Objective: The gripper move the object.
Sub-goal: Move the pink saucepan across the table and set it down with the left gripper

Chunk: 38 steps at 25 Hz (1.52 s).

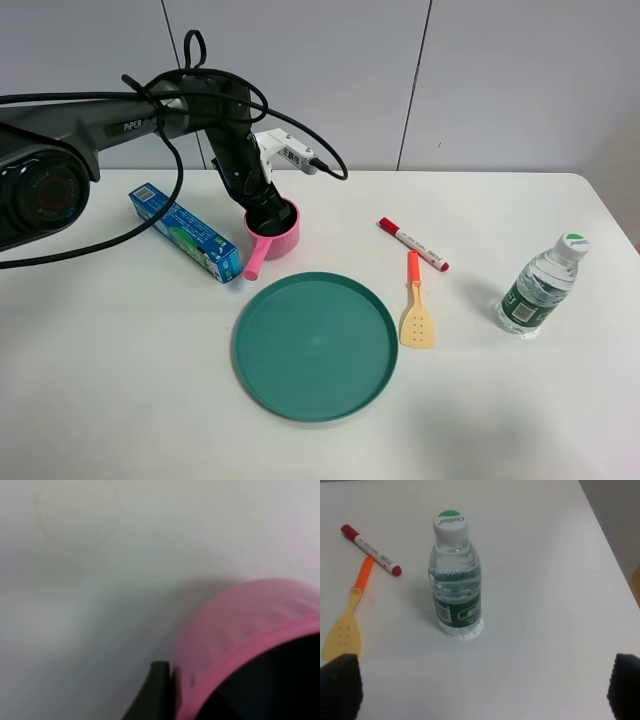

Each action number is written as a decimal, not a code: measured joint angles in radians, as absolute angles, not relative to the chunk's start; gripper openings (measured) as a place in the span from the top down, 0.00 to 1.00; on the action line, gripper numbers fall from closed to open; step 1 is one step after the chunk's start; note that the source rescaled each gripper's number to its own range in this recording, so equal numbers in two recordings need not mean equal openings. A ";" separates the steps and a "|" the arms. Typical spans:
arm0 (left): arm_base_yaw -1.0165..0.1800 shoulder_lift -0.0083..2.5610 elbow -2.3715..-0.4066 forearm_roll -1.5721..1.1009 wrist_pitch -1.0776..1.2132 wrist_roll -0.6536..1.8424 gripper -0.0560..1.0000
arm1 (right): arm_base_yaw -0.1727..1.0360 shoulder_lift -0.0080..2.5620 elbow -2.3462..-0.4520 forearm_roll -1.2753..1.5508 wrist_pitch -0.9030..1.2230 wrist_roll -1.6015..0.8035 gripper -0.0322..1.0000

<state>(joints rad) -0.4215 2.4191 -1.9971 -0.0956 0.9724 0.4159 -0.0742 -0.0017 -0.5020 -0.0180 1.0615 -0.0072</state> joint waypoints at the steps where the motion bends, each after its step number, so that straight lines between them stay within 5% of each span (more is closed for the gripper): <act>1: -0.422 2.426 -1.997 -0.103 0.966 0.415 0.95 | -0.074 -0.002 -0.502 -0.018 1.062 -0.007 0.00; 20: -0.433 2.441 -1.998 -0.123 0.870 0.414 0.93 | -0.074 -0.002 -0.502 -0.019 1.062 -0.007 0.00; 22: -0.433 2.442 -1.998 -0.123 0.873 0.414 0.85 | -0.074 -0.002 -0.502 -0.019 1.062 -0.007 0.00; 26: -0.433 2.442 -1.998 -0.123 0.873 0.414 0.40 | -0.074 -0.002 -0.502 -0.019 1.062 -0.007 0.00; 29: -0.433 2.442 -1.998 -0.123 0.873 0.414 0.15 | -0.074 -0.002 -0.502 -0.019 1.062 -0.007 0.00; 38: -0.433 2.417 -1.998 -0.124 0.901 0.337 0.08 | -0.074 -0.002 -0.502 -0.019 1.062 -0.007 0.00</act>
